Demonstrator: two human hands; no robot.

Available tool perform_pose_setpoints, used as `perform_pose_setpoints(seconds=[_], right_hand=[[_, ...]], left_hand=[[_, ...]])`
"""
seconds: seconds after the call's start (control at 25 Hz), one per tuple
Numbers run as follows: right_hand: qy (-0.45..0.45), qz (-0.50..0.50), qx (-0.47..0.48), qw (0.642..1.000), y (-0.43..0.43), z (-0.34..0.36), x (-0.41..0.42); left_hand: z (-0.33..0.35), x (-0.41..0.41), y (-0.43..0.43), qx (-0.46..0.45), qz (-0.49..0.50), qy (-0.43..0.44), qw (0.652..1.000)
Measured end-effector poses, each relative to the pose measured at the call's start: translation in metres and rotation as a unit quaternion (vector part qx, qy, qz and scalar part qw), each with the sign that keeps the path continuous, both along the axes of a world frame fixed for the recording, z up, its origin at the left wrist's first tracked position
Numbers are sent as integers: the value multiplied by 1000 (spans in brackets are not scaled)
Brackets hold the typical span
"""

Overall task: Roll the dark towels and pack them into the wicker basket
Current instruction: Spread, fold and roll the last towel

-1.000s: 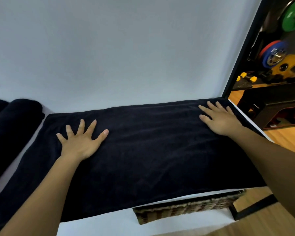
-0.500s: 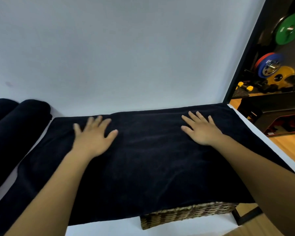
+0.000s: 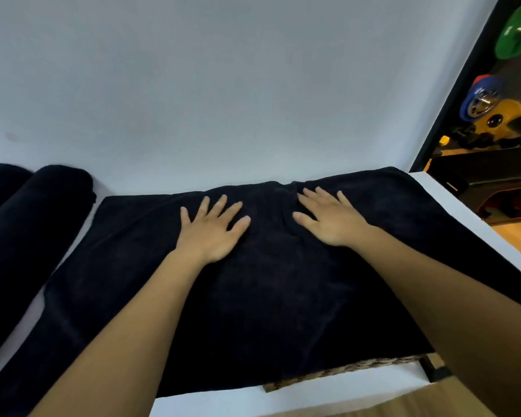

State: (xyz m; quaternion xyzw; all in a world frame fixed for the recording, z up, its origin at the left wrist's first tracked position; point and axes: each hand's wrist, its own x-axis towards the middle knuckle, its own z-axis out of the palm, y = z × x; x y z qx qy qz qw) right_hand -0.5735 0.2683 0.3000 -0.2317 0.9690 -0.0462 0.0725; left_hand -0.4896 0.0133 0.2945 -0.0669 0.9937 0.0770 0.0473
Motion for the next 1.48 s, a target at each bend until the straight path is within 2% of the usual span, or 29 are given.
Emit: perform_pose_setpoints(seconds=[0.12,0.2,0.28,0.4,0.48,0.52,0.6,0.68,0.76,0.8,0.88,0.96,1.08,1.24,1.48], right_hand=[[9,-128,22,992,78,-2,-33],[-15,-223,63,973,126,5,-53],[-19,-272,54,961,128,14,-56],[58,-196,-60,977,86,20,-11],[72,-115,-66,989,68,16,46],[54,-97,-33,993,64,9,71],[16,-87,-14,996,62,-3,91],[-6,-79,-108,991,60,2,87],[-17,-110,-215,970,79,11,91],[-2,-123,-196,973,95,13,96],[15,-138,-51,989,134,9,112],[14,-135,-1,991,155,4,126],[14,-125,-24,992,155,-1,125],[52,-116,-80,989,160,-5,126],[217,-166,-188,943,190,-41,183]], left_hand=[[-1,8,-75,-3,156,-22,987],[-1,18,-102,-7,206,-37,978],[1,22,-102,-9,223,-39,974],[7,22,-97,-12,251,-81,965],[18,17,-88,-49,263,-98,959],[23,12,-73,-90,226,-81,967],[27,-6,-14,-115,36,-1,993],[23,-15,62,-38,-163,27,986],[15,-25,130,-4,-262,9,965],[11,-33,152,-9,-277,3,961],[7,-52,180,-22,-279,-5,960],[3,-64,205,-42,-286,-3,957],[3,-81,240,-58,-308,-3,950],[5,-101,260,-47,-286,-19,957],[1,-107,269,-37,-192,-27,980]])
